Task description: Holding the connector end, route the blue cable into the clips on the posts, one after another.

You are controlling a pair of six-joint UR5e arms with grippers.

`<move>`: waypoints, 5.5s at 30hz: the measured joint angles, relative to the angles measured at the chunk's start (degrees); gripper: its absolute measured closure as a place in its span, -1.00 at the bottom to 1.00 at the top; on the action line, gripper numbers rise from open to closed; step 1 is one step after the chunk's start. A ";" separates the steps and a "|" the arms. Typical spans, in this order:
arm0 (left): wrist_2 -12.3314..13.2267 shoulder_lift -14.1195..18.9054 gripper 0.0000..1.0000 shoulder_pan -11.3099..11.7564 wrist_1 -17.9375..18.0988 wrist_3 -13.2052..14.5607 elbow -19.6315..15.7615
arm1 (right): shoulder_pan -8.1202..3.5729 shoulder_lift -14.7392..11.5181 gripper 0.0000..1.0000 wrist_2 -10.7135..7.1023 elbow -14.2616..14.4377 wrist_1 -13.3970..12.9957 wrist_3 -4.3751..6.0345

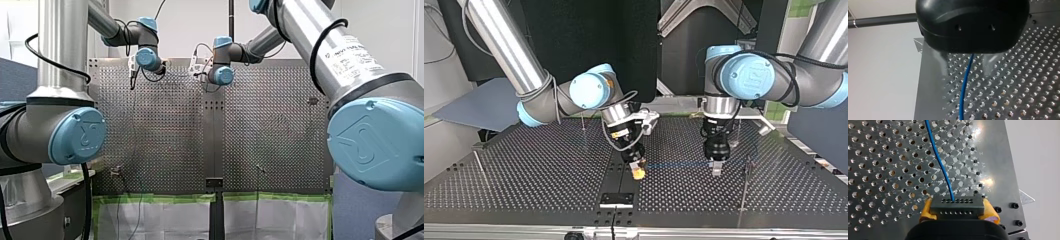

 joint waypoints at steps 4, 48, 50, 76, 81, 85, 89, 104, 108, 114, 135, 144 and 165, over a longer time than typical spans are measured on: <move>-0.49 -0.02 1.00 0.01 0.23 0.00 -0.01 | -0.10 0.00 1.00 -0.14 0.00 0.00 -0.01; -4.51 -8.46 1.00 -4.67 5.67 -3.03 -0.02 | 0.06 4.17 1.00 -0.39 3.28 0.59 -0.30; -4.96 -8.77 1.00 -5.06 5.76 -3.03 -0.01 | -0.02 4.65 1.00 -0.38 3.49 0.60 -0.34; -8.65 -18.91 1.00 -10.13 6.86 -0.99 -0.05 | -1.97 9.59 1.00 3.08 10.63 -0.16 -2.24; -8.99 -21.57 1.00 -11.23 7.94 -1.30 -0.06 | -2.53 9.89 1.00 3.10 12.02 -0.95 -2.58; -9.08 -23.62 1.00 -11.85 8.94 -1.75 -0.07 | -3.22 9.99 1.00 3.05 13.79 -2.66 -2.55; -9.12 -24.52 1.00 -12.26 9.88 -2.32 -0.53 | -3.58 10.26 1.00 3.00 15.44 -4.26 -2.51; -8.12 -26.86 1.00 -13.32 13.41 -3.37 -2.62 | -4.58 10.71 1.00 2.80 20.55 -7.86 -2.64; -8.13 -28.78 1.00 -14.18 14.49 -3.33 -2.63 | -4.75 10.72 1.00 2.77 22.40 -9.57 -2.61; -8.44 -31.94 1.00 -15.49 17.27 -4.42 -2.64 | -5.50 10.76 1.00 2.99 25.45 -12.29 -3.09; -7.58 -42.56 1.00 -17.05 22.67 -8.03 -2.64 | -7.77 14.84 1.00 4.50 30.50 -19.39 -2.60; -6.58 -47.06 1.00 -17.19 26.95 -7.90 -2.64 | -8.18 19.44 1.00 4.99 30.46 -23.67 -1.95; -6.98 -53.10 1.00 -18.14 29.56 -7.17 -2.64 | -8.98 30.63 1.00 7.53 30.47 -31.64 -2.14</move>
